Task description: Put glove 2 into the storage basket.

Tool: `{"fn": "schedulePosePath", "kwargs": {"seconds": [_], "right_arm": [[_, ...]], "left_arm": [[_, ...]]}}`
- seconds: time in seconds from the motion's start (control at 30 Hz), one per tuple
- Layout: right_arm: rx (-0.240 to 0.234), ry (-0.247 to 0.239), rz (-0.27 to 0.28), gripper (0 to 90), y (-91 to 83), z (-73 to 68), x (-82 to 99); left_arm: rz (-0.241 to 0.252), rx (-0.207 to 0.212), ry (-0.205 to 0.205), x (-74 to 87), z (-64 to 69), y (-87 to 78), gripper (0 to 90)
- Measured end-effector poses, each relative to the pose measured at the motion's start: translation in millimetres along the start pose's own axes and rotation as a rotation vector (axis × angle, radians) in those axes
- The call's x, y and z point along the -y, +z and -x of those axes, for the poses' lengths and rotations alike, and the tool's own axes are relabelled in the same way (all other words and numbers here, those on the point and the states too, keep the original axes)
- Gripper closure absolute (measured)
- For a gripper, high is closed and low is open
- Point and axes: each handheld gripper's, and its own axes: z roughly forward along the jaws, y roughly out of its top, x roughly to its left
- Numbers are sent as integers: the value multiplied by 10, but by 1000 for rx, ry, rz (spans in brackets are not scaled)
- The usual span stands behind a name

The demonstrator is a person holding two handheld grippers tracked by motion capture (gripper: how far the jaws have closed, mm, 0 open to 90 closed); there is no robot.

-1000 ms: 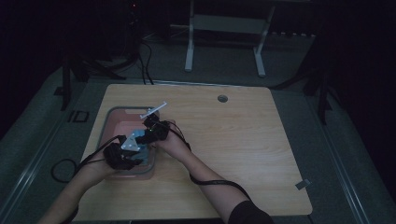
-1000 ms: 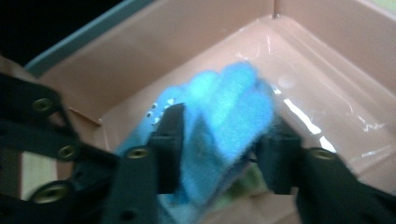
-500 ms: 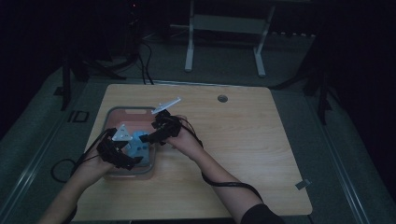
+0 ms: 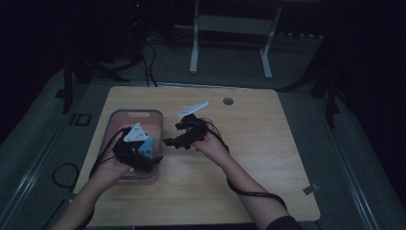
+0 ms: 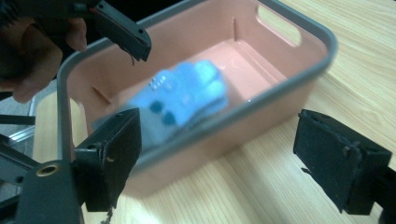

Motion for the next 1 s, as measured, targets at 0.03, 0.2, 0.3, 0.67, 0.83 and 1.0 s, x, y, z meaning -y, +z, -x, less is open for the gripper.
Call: {"fn": "schedulePosePath", "kwargs": {"seconds": [0.03,0.2,0.3,0.67,0.83,1.0], "right_arm": [[0,0,0,152,0,0,0],[21,17,-3,152,-169,99,149],[31,20,-8,153,-257,166,257],[44,18,-26,151,-498,282,646],[53,25,-20,151,-563,297,783],[56,19,-33,150,-592,298,888]], "left_arm": [[1,0,2,-25,22,20,26],[9,24,29,-132,169,152,26],[20,41,46,-196,261,224,26],[50,137,87,-372,568,469,26],[51,164,103,-383,663,561,26],[46,197,119,-382,743,667,26]]}}
